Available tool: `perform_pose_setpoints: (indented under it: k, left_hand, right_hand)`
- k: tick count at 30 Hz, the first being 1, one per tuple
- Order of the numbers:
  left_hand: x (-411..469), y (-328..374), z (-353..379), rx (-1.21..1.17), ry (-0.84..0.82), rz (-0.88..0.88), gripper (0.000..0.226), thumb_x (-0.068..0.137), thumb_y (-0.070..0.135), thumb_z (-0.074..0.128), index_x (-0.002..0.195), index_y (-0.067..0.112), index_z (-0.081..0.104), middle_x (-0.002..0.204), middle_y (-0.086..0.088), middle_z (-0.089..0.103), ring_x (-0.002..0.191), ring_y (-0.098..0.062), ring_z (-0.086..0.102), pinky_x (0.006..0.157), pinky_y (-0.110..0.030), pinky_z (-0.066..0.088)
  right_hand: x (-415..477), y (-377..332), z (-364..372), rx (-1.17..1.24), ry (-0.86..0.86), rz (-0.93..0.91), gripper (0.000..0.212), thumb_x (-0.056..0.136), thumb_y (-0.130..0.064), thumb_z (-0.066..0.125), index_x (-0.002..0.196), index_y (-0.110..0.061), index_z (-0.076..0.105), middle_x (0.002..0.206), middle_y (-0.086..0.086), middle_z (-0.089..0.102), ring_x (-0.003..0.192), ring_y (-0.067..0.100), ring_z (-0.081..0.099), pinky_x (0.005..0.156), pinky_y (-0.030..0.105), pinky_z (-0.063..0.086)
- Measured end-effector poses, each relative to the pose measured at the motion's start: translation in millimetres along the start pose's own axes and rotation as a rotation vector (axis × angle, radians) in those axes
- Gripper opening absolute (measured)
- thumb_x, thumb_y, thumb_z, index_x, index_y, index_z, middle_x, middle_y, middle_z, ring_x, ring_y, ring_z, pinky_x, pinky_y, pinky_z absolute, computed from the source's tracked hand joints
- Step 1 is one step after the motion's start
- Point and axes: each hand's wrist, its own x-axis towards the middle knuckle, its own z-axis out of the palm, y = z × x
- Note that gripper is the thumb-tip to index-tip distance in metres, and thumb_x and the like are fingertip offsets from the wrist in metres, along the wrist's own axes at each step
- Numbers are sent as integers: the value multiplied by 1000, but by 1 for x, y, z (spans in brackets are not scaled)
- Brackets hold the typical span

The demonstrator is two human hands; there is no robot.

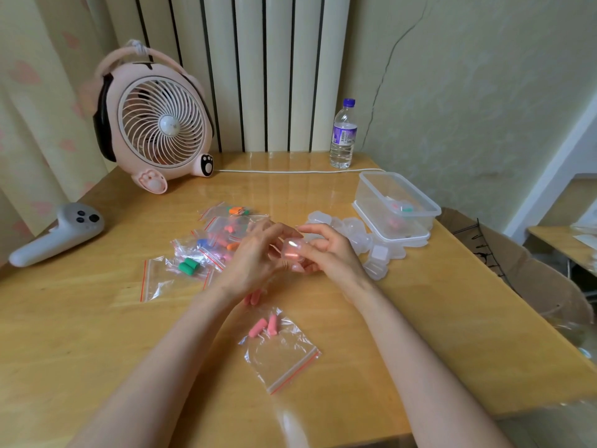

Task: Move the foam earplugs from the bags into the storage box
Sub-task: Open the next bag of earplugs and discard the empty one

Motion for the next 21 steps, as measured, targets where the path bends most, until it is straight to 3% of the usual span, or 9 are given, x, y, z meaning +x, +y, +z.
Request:
perform_pose_setpoints:
  k: [2,4,7,10,14,18,21]
  left_hand:
    - [0,2,-2,23,23,-2,59,58,44,80,110,24,60,105,0,56,87,-7,57,77,-16,46]
    - [0,1,-6,60,140,-17,46,71,38,75,110,19,61,104,4,58,86,0,56,76,-16,46]
    - [0,-10,-13,309,351,-38,23,81,22,70,101,11,63,98,-2,64,88,-18,59,77,-33,48]
    - [-3,-18,-13,557,251,-124,27,77,24,72,101,12,65,106,-6,65,102,-31,54,84,-39,42]
    - [-7,-17,-3,627,60,-237,36,80,38,67,108,16,65,117,-7,63,109,-29,54,84,-34,38]
    - [-8,-18,-5,589,167,-216,11,86,22,62,90,16,69,96,-10,69,91,-31,59,69,-33,40]
    - [-7,-12,-6,487,239,-148,10,86,22,63,86,14,68,88,-6,68,87,-28,59,66,-32,40]
  right_hand:
    - [1,0,-2,28,39,-18,32,84,-3,64,112,-15,54,73,5,62,62,11,61,60,22,50]
    - [1,-2,-5,43,77,-26,33,83,0,64,112,-12,55,75,6,62,65,11,61,59,18,50]
    - [1,-2,-9,35,118,-51,30,83,3,64,111,-7,60,72,5,60,61,7,60,59,13,48]
    - [0,-2,-11,23,140,-99,26,81,8,63,99,-11,62,66,5,56,56,4,59,59,13,48]
    - [4,2,-12,5,173,-129,30,82,4,65,92,-24,61,68,1,59,64,10,57,67,17,46]
    - [5,8,-10,-62,230,-129,20,80,-7,70,84,-25,63,76,-3,64,71,9,57,63,14,42]
    - [7,11,-14,-40,310,-105,16,80,-9,72,81,-21,60,76,-1,64,66,10,57,54,14,42]
